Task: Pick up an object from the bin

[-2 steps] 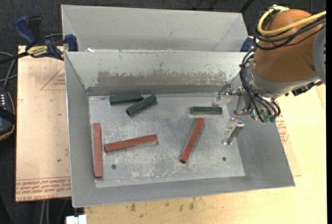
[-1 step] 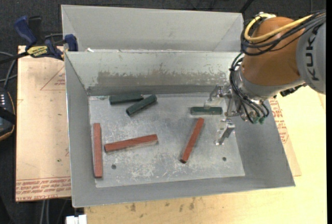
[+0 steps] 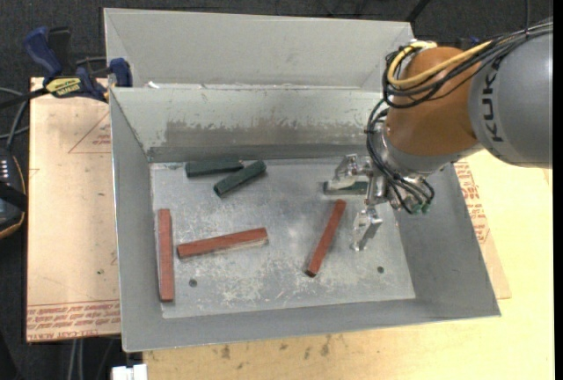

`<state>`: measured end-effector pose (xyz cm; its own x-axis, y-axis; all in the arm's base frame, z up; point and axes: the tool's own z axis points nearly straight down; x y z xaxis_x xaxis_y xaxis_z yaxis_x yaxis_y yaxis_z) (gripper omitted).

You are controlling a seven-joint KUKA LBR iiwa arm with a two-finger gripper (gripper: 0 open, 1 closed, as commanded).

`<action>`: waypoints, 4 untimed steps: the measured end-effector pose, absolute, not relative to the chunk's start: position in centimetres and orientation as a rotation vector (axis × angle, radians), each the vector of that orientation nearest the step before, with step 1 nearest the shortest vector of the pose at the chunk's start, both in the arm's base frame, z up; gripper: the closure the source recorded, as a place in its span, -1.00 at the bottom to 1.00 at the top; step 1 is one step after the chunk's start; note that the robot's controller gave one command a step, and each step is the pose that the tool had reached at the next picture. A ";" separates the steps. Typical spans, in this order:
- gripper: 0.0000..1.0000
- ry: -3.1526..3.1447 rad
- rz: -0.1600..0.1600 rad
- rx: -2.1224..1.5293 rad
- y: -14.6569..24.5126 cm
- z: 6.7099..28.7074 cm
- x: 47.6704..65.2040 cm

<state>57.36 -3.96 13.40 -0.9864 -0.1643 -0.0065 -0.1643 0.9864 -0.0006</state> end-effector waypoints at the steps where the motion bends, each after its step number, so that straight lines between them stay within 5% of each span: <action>1: 1.00 3.096 0.000 -0.438 -3.1 8.2 58.9; 3: 1.00 3.082 -0.007 -0.519 -2.8 8.1 58.9; 4: 1.00 3.080 -0.001 -0.583 -1.8 22.7 58.9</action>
Offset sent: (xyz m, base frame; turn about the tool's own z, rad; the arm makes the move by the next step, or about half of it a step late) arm 0.0000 0.0000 0.0000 0.0000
